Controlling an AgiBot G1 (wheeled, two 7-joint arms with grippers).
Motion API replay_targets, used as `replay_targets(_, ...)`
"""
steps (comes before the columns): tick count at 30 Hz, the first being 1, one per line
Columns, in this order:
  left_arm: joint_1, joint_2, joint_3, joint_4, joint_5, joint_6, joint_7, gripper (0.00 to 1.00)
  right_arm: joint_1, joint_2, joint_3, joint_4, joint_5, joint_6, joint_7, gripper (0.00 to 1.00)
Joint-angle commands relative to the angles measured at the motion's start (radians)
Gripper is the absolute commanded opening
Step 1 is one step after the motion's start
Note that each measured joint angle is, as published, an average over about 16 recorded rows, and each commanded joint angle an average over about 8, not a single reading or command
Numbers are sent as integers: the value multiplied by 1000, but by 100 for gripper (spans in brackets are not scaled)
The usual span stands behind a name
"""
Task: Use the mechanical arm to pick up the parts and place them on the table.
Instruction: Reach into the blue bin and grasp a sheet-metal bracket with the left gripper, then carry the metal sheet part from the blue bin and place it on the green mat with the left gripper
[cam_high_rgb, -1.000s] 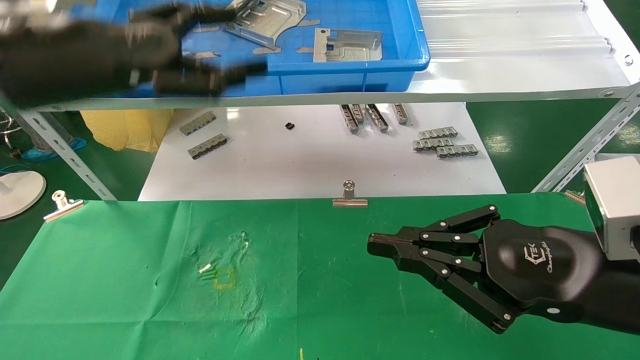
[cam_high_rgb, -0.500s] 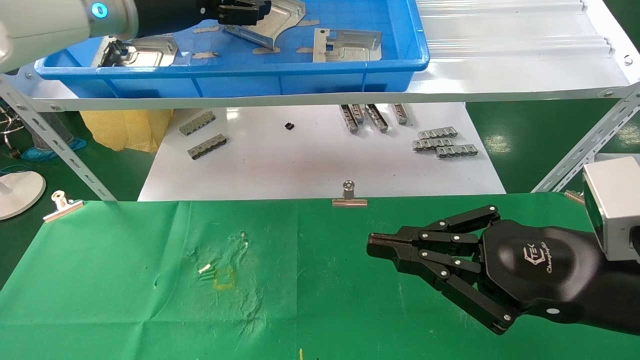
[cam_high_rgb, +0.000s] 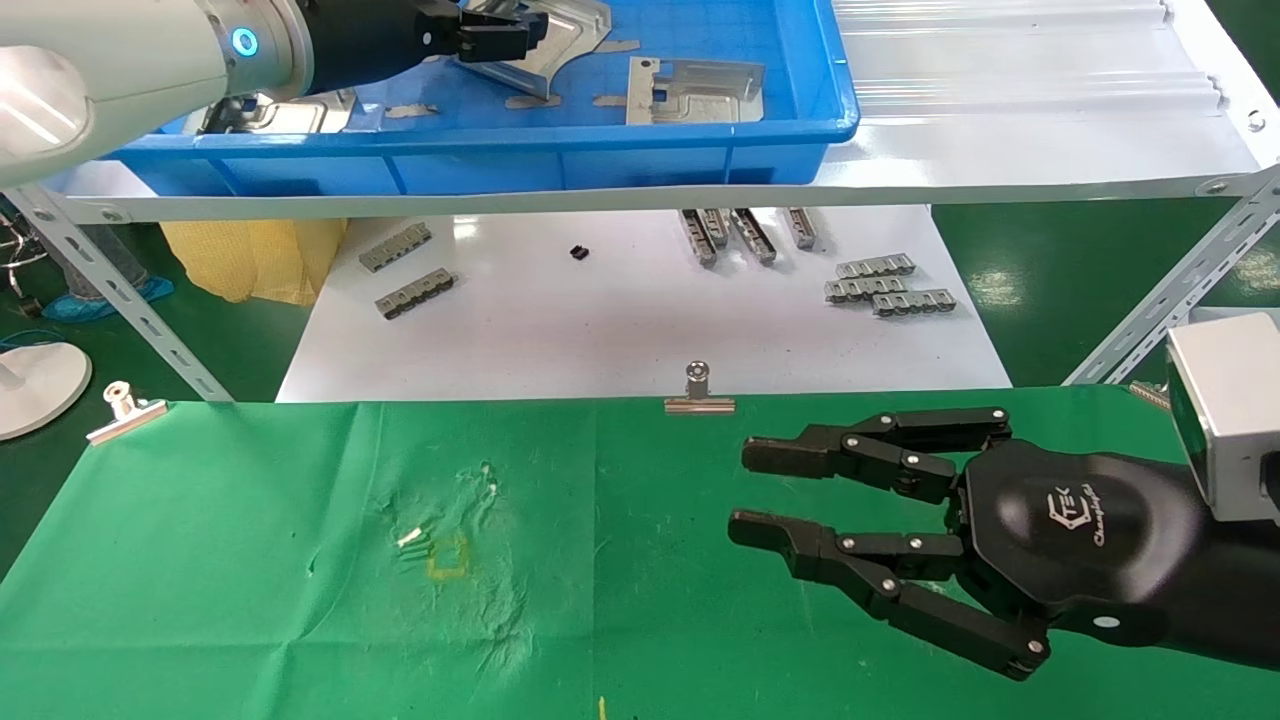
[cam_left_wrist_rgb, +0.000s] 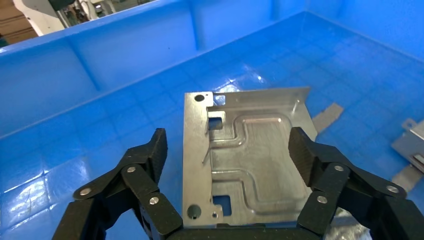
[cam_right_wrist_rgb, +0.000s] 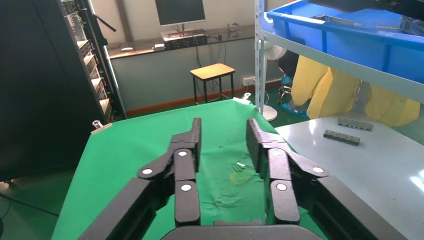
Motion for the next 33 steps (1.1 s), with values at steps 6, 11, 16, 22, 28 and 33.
replay_targets(6,23,3,3,-21,-12,-41,-19,0,0,0,0,0,0,0,0,100)
replay_targets(11,35,3,12,-29,-16,-66,-32,0,0,0,0,0,0,0,0,100)
replay_targets(16,42,2,22,-36,-19,-82,-40,0,0,0,0,0,0,0,0,100)
replay_targets(22,43,1,31,-44,-27,-91,-46,0,0,0,0,0,0,0,0,100)
replay_targets(28,34,-2,32,-51,-45,-94,-38,0,0,0,0,0,0,0,0,100)
replay_targets(33,24,-4,30,-48,-61,-89,-22,0,0,0,0,0,0,0,0,100)
